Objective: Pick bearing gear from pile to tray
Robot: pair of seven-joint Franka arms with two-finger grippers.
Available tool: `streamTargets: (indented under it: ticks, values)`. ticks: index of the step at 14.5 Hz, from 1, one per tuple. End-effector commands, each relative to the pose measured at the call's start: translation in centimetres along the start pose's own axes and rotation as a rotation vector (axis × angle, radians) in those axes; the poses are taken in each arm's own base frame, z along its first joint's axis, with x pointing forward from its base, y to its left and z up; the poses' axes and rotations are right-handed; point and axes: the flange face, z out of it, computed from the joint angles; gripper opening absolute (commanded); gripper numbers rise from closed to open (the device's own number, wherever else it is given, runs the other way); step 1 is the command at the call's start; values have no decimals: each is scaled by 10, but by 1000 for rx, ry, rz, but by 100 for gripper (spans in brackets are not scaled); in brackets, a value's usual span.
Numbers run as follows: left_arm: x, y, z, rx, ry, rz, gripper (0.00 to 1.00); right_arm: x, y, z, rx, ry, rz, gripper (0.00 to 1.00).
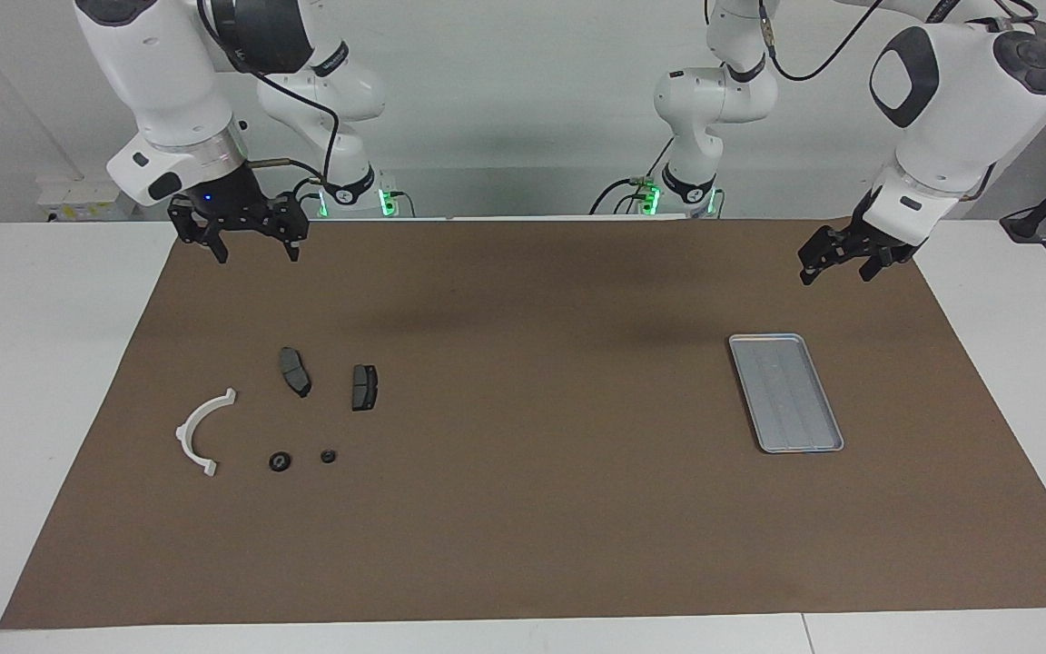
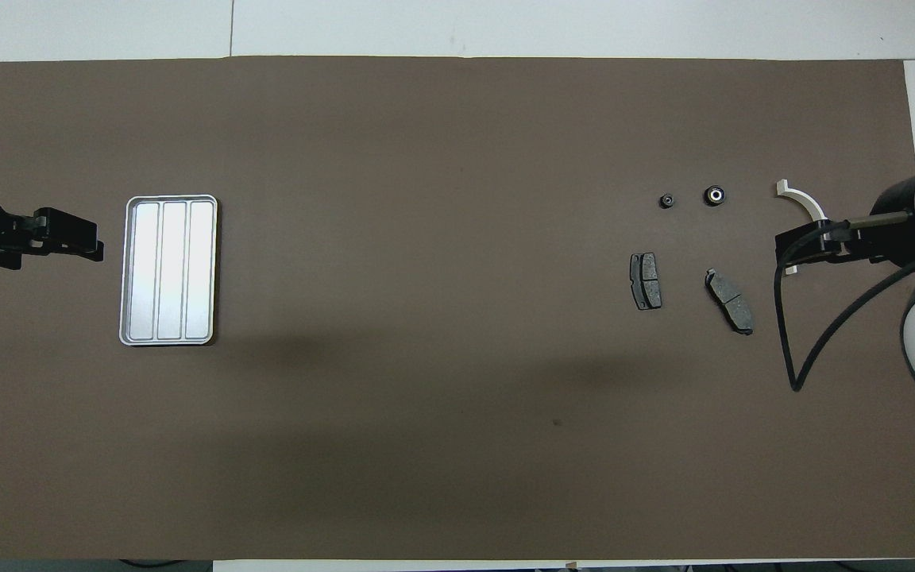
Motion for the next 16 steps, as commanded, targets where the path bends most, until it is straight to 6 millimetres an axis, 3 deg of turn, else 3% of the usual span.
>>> streamTargets:
  ticks: [1, 16]
  values:
    - [-4, 0, -3, -5, 18, -4, 100, -1, 2, -3, 2, 16, -16, 100]
    - [-4, -2, 1, -6, 23, -11, 100, -4, 8, -7, 13, 20, -8, 100]
